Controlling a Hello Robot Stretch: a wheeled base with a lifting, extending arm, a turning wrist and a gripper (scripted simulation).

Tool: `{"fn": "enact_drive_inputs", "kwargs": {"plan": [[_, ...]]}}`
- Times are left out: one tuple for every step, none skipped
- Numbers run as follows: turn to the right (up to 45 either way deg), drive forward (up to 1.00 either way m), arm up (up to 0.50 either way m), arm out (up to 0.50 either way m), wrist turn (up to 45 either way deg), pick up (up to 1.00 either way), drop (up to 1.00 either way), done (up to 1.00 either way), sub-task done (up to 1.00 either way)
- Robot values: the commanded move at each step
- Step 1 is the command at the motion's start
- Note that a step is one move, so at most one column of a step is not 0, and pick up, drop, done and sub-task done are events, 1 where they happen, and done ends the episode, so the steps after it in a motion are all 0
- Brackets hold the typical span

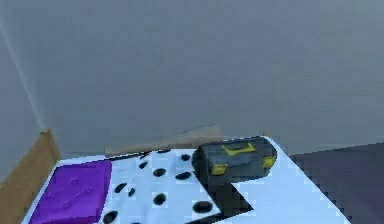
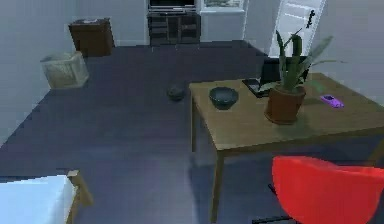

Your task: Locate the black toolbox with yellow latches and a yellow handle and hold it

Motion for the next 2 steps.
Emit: {"fn": "enact_drive_inputs", "kwargs": {"plan": [[-45.0,0.0,0.0,0.0,0.0,0.0,0.0,0.0,0.0],[-27.0,0.0,0.0,0.0,0.0,0.0,0.0,0.0,0.0]]}}
